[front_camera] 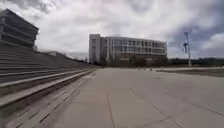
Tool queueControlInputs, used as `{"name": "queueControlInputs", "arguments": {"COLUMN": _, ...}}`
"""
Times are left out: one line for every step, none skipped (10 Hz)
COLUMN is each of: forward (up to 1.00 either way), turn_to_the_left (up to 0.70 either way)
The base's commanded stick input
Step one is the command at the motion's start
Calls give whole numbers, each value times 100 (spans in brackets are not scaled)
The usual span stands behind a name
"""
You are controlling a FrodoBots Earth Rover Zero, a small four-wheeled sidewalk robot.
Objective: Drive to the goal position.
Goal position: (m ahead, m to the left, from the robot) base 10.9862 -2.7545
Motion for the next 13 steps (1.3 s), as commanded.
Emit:
{"name": "queueControlInputs", "arguments": {"forward": 70, "turn_to_the_left": 1}}
{"name": "queueControlInputs", "arguments": {"forward": 70, "turn_to_the_left": 1}}
{"name": "queueControlInputs", "arguments": {"forward": 70, "turn_to_the_left": 1}}
{"name": "queueControlInputs", "arguments": {"forward": 70, "turn_to_the_left": 1}}
{"name": "queueControlInputs", "arguments": {"forward": 70, "turn_to_the_left": 1}}
{"name": "queueControlInputs", "arguments": {"forward": 70, "turn_to_the_left": 1}}
{"name": "queueControlInputs", "arguments": {"forward": 70, "turn_to_the_left": 1}}
{"name": "queueControlInputs", "arguments": {"forward": 70, "turn_to_the_left": 1}}
{"name": "queueControlInputs", "arguments": {"forward": 70, "turn_to_the_left": 1}}
{"name": "queueControlInputs", "arguments": {"forward": 70, "turn_to_the_left": 1}}
{"name": "queueControlInputs", "arguments": {"forward": 70, "turn_to_the_left": 1}}
{"name": "queueControlInputs", "arguments": {"forward": 70, "turn_to_the_left": 1}}
{"name": "queueControlInputs", "arguments": {"forward": 70, "turn_to_the_left": 1}}
